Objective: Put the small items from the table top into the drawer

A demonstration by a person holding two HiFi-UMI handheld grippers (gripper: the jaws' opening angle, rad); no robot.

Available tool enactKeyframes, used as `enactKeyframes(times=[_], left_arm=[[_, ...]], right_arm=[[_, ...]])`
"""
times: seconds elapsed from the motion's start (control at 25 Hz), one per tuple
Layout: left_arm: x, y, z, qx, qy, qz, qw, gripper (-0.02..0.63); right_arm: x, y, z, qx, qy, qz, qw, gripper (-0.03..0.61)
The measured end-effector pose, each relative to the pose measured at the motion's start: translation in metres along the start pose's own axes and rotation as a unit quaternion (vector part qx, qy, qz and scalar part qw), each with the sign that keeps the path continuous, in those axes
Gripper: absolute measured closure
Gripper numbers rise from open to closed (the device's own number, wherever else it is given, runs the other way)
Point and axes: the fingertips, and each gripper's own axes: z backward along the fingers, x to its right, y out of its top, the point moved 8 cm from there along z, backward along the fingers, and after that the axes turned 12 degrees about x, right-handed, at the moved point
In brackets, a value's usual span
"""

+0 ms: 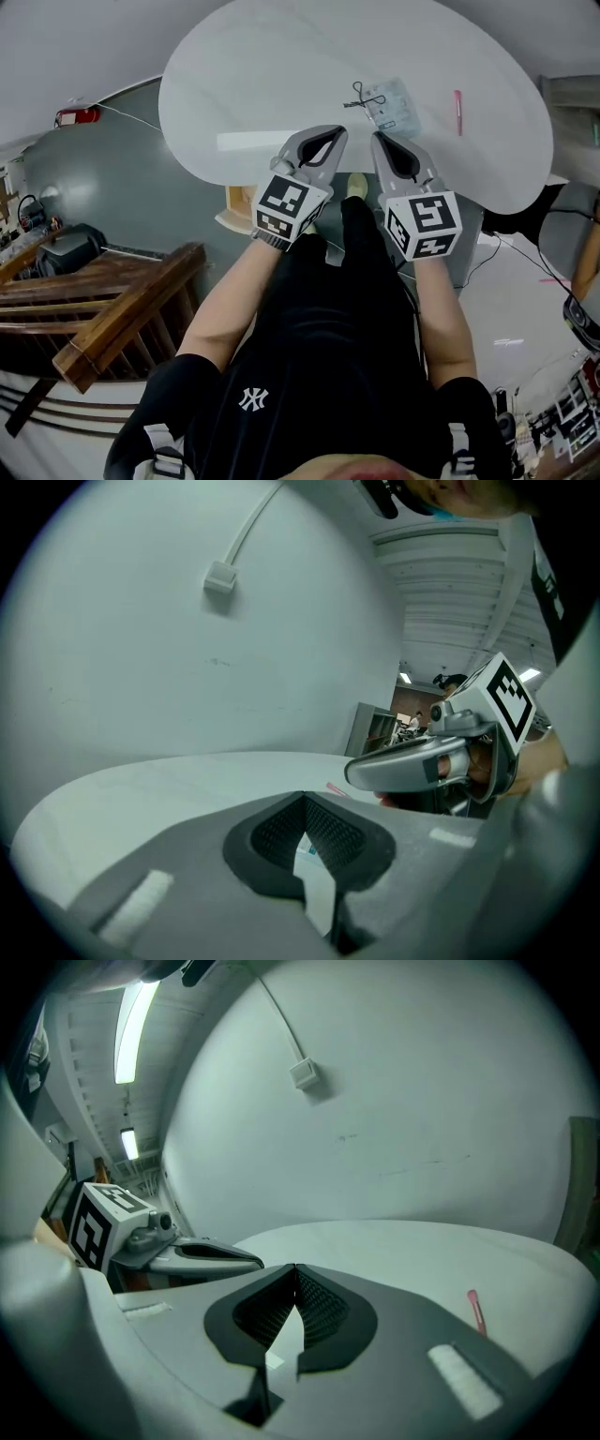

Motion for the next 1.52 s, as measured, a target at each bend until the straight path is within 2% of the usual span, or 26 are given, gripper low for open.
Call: enactKeyframes(times=[0.36,0.44,0.64,0.84,0.96,1.12,1.4,1.52], left_arm=[[-0.024,-0.035,-0.018,-0.005,0.042,0.044,0.9981,0.614],[-0.030,-0.043,-0.023,-0.004,0.049,0.042,0.9979,0.614],[-0.048,-0.068,-0.042,-0.026,0.053,0.007,0.9982,0.614],[-0.057,-0.086,-0.065,-0.056,0.033,-0.040,0.9971,0.596],[-0.058,-0.094,-0.074,-0.081,0.019,-0.092,0.9923,0.550],[-0.062,-0.105,-0.080,-0.110,-0.001,-0.145,0.9833,0.529],[-0.067,-0.113,-0.089,-0.124,-0.015,-0.174,0.9767,0.532],[-0.063,-0.112,-0.092,-0.126,-0.026,-0.190,0.9732,0.571]], right_arm=[[0.024,-0.044,-0.056,-0.063,0.014,0.066,0.996,0.535],[0.029,-0.053,-0.067,-0.076,0.017,0.075,0.994,0.531],[0.039,-0.065,-0.082,-0.095,0.019,0.070,0.993,0.529],[0.050,-0.081,-0.089,-0.109,0.021,0.064,0.992,0.529],[0.050,-0.084,-0.092,-0.113,0.025,0.056,0.992,0.532],[0.050,-0.087,-0.097,-0.111,0.026,0.053,0.992,0.535],[0.055,-0.092,-0.098,-0.115,0.025,0.049,0.992,0.538],[0.055,-0.089,-0.094,-0.117,0.022,0.049,0.992,0.541]])
